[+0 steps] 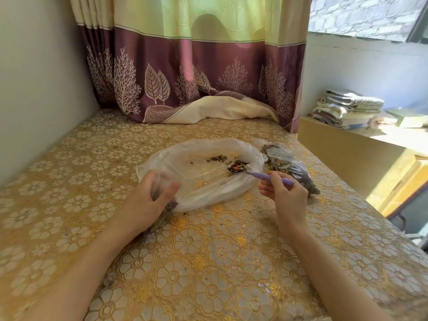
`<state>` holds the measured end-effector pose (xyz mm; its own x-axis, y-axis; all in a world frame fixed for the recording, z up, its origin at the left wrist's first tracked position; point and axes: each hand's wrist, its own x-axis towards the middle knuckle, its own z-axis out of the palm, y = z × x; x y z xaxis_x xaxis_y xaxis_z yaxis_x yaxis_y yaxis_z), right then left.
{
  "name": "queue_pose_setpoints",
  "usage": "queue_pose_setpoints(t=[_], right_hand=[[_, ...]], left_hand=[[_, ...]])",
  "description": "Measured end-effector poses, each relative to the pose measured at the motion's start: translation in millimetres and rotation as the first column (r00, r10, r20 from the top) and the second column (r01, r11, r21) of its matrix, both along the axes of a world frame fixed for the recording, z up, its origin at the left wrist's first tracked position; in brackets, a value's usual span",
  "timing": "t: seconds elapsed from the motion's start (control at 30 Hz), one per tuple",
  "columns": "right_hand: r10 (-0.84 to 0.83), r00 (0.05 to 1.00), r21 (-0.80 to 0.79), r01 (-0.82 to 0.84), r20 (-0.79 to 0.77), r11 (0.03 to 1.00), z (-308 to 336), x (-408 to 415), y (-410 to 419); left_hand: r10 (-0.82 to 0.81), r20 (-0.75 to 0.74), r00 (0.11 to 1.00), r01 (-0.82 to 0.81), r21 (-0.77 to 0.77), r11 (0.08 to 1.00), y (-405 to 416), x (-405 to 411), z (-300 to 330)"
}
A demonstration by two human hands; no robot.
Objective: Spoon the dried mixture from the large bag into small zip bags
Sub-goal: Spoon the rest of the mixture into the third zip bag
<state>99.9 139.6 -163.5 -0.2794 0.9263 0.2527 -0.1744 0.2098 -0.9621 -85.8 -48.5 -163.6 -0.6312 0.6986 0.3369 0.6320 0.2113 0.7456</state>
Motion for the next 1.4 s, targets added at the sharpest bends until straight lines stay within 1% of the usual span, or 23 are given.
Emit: queue_pose_setpoints(t=[0.13,0.23,0.37,0.47,0.57,0.63,0.7,0.8,0.87,0.97,1.03,1.1,1.17,1.23,1.27,1.33,1.4], right_hand=[[0.126,0.988,0.013,-0.126,-0.085,0.992,16.4,4.1,-12.8],[0.253,0.953,0.053,-0.247,-0.165,0.968,35.2,6.3,-25.6],[0.352,0.913,0.114,-0.335,-0.204,0.935,55.7,4.9,-41.6],[0.452,0.880,0.202,-0.421,-0.146,0.884,62.5,2.9,-52.0],[0.496,0.866,0.277,-0.465,-0.054,0.841,62.1,1.3,-57.9],[0.513,0.858,0.304,-0.485,-0.012,0.820,60.4,0.6,-59.4],[0.533,0.846,0.317,-0.511,0.019,0.799,59.5,0.0,-60.1],[0.547,0.837,0.317,-0.524,0.020,0.790,58.5,-1.3,-58.9],[0.545,0.838,0.290,-0.515,-0.027,0.806,57.3,-2.0,-55.9],[0.534,0.834,0.204,-0.503,-0.142,0.840,55.3,-0.8,-47.5],[0.510,0.831,0.148,-0.488,-0.221,0.860,52.9,0.1,-39.5],[0.451,0.851,0.102,-0.441,-0.268,0.892,49.0,-0.3,-30.1],[0.351,0.906,0.063,-0.346,-0.237,0.936,41.8,-1.3,-19.0],[0.242,0.961,0.046,-0.238,-0.133,0.970,31.9,-2.8,-7.1],[0.198,0.978,0.052,-0.194,-0.073,0.980,26.6,-3.5,-1.5],[0.118,0.993,0.074,-0.118,0.009,0.990,17.5,-4.5,8.3],[0.047,0.998,0.089,-0.052,0.049,0.995,11.7,-5.1,16.1]], left_hand=[[-0.008,0.021,1.000,0.008,0.016,1.000,-0.6,0.2,0.1],[-0.023,0.064,0.998,0.021,0.037,0.999,-0.5,0.8,1.3],[-0.038,0.103,0.994,0.033,0.051,0.998,-0.2,-1.3,-0.4],[-0.056,0.121,0.991,0.049,0.063,0.997,0.6,-3.3,-1.6],[-0.071,0.153,0.986,0.058,0.092,0.994,1.0,-1.8,0.4],[-0.099,0.176,0.979,0.075,0.140,0.987,1.0,0.7,2.7],[-0.120,0.167,0.979,0.093,0.162,0.982,1.2,3.6,4.5],[-0.117,0.187,0.975,0.081,0.189,0.979,1.0,5.8,7.2],[-0.102,0.192,0.976,0.065,0.190,0.980,0.1,6.1,7.7],[-0.065,0.185,0.981,0.037,0.151,0.988,-0.4,7.4,9.4],[-0.054,0.199,0.978,0.018,0.177,0.984,-1.0,6.9,9.6],[-0.054,0.248,0.967,-0.006,0.235,0.972,-1.6,7.8,11.1],[-0.065,0.319,0.946,-0.038,0.305,0.952,-2.5,8.2,13.5],[-0.073,0.344,0.936,-0.062,0.366,0.928,-3.9,6.9,14.9],[-0.070,0.332,0.941,-0.063,0.374,0.925,-4.5,6.1,14.5],[-0.039,0.271,0.962,-0.052,0.320,0.946,-3.1,7.0,13.4],[-0.032,0.210,0.977,-0.026,0.266,0.963,-1.0,10.6,13.4]])
